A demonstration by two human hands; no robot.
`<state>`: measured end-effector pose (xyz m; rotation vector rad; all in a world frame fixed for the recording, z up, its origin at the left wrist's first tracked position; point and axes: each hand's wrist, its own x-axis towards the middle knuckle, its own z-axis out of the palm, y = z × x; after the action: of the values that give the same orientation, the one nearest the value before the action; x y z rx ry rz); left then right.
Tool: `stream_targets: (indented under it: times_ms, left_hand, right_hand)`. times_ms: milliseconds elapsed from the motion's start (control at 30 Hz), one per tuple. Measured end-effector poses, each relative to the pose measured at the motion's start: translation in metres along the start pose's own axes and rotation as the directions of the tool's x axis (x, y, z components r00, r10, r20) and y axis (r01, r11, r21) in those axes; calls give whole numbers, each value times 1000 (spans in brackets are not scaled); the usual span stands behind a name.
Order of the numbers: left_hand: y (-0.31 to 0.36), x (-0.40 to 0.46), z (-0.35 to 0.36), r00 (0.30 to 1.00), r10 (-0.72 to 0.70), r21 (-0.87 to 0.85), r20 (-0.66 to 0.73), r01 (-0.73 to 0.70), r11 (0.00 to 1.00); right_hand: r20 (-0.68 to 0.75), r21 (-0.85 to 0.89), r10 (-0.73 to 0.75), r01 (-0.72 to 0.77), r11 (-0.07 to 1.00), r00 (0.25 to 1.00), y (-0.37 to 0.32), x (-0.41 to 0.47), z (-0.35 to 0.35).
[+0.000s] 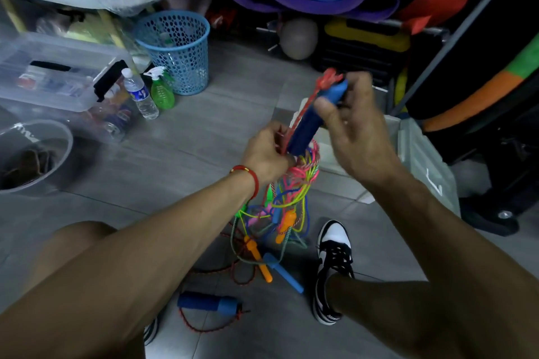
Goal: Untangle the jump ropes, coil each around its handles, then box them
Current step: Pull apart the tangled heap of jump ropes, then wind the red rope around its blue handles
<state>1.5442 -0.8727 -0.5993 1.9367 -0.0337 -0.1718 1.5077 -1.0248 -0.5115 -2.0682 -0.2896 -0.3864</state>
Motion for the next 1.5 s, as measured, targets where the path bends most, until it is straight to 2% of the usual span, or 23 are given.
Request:
stream_targets:
  times_ms: [67,133,233,333,433,500,533,600,633,667,733,800,900,933,1033,1067,1133,1200,1267,1300,1367,1433,1500]
  left_hand:
    - [-17,3,6,1000,-1,0,0,1,1000]
    - [-25,2,10,1000,-24,-7,13,24,1000]
    - [-30,5,5,999,-18,26,34,17,1000]
    - [-24,6,-26,996,-2,103,-85,11,995]
    - [-13,-16,-81,990,23,448,-137,41,893]
    - [-16,-44,-108,988,-90,577,-127,147,803]
    - [-17,-61,-115,974,-193,484,-119,227,845]
    - [-18,-97,-117,919,-394,46,-7,394,918]
    - [-22,-112,-114,871,-481,-120,99,491,863]
    - [-27,-126,-113,828,-526,-156,195,556,817]
    - [-46,-148,-114,792,-553,-55,257,583,810]
    - [-76,-160,-125,810,-552,-9,196,565,825]
    - [-125,-165,-152,769,-639,-13,27,639,769]
    - [-137,-165,-160,740,-673,-24,-2,673,740]
    - [-167,-158,-170,660,-751,-7,-15,751,661]
    - [-173,-154,-170,645,-763,28,-34,764,645]
    - [-180,-147,-166,619,-784,92,-40,784,614]
    - [-185,-144,-161,623,-782,119,-8,778,618]
    - [-189,-143,-158,626,-780,88,2,777,623]
    - [-190,-145,-156,633,-774,75,-9,772,631]
    - [-192,-145,-152,656,-755,53,-12,754,655]
    - [-189,-141,-150,686,-727,72,11,725,685]
    - [-183,-131,-150,736,-676,127,-41,675,727]
  right_hand:
    - [-97,36,-24,28,999,995,1,8,-12]
    - [-91,-30,-21,19,999,996,3,13,-24]
    - [59,-142,229,-219,965,972,8,9,-22]
    - [234,-236,498,-448,862,835,15,10,-4]
    - [348,-305,575,-491,816,740,9,14,16]
    - [424,-195,589,-566,801,688,1,10,38]
    - [461,-134,597,-614,778,656,-4,5,52]
    - [545,-45,613,-710,703,572,-15,-7,85]
    - [573,-11,616,-747,665,540,-18,-15,105]
    - [589,30,612,-771,637,528,-20,-22,125]
    - [601,90,574,-762,642,555,-18,-36,160]
    - [662,74,553,-779,623,505,-13,-50,185]
    - [743,-243,625,-775,584,238,24,-86,213]
    - [750,-373,639,-688,622,171,44,-104,225]
    - [774,-575,616,-244,781,144,100,-166,262]
    - [767,-592,627,-228,773,133,115,-191,274]
    - [739,-587,673,-474,656,17,143,-240,295]
    - [655,-606,750,-528,595,94,168,-286,303]
    - [629,-647,758,-423,635,175,174,-308,298]
    - [651,-658,719,-292,694,242,180,-315,295]
    - [662,-623,576,-74,778,480,181,-313,282]
    - [703,-562,562,-144,814,436,189,-308,277]
    - [739,-401,329,-9,916,587,192,-291,271]
